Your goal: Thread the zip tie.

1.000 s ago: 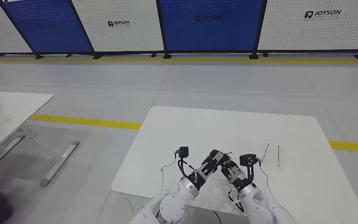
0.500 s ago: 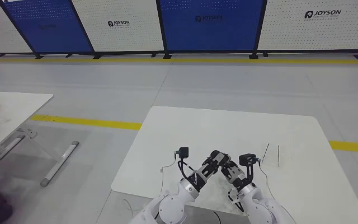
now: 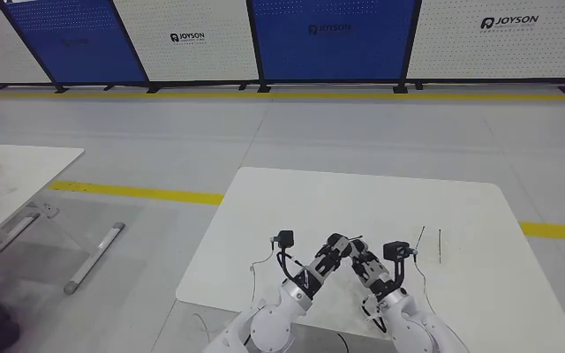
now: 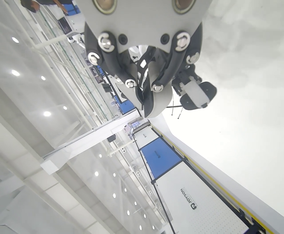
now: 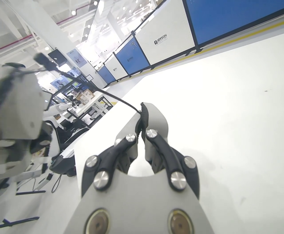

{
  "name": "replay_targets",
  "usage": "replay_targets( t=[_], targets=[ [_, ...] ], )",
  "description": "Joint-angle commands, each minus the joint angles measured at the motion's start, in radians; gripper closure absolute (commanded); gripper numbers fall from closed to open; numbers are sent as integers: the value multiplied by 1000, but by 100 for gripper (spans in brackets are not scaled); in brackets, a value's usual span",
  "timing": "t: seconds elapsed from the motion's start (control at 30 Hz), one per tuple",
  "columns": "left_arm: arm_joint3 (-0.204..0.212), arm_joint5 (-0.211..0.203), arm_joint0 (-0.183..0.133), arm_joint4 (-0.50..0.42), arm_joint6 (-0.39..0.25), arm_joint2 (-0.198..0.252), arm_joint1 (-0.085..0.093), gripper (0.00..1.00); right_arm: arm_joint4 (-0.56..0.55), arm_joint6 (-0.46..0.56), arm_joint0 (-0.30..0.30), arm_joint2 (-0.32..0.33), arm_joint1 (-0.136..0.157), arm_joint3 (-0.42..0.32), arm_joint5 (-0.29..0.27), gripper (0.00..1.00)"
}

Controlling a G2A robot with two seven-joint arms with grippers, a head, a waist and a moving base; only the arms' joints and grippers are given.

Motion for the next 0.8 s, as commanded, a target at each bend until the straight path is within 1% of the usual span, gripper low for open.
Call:
replay_targets(
  t=[0.0, 0.07, 0.13, 0.27, 0.4, 0.5, 0.57, 0.63, 0.67, 0.77],
  targets=[
    [12, 0, -2, 0, 20, -1, -1, 100, 5, -28, -15, 19, 3, -12, -7, 0],
    [21, -3, -2, -6, 40, -8, -2, 100, 13, -55, -34, 40, 6, -28, -18, 0],
    [26, -10, 0, -24, 47, -21, -2, 100, 23, -81, -56, 61, 10, -49, -25, 0],
    [24, -24, 16, -46, 57, -49, 2, 100, 59, -133, -93, 91, 17, -96, -25, 0],
    [19, -40, 37, -74, 69, -81, 6, 100, 153, -200, -131, 120, 29, -155, -25, 0],
    [14, -51, 52, -96, 84, -104, 8, 100, 241, -288, -164, 152, 39, -198, -25, 0],
    [13, -57, 59, -107, 106, -115, 7, 100, 290, -328, -181, 170, 46, -225, -25, 0],
    [16, -57, 63, -116, 128, -123, 7, 100, 364, -323, -197, 188, 56, -256, -25, 0],
    [16, -56, 65, -126, 139, -125, 5, 100, 403, -288, -200, 190, 62, -274, -25, 0],
    [17, -57, 66, -132, 137, -124, 5, 100, 403, -288, -200, 190, 62, -274, -25, 0]
  ],
)
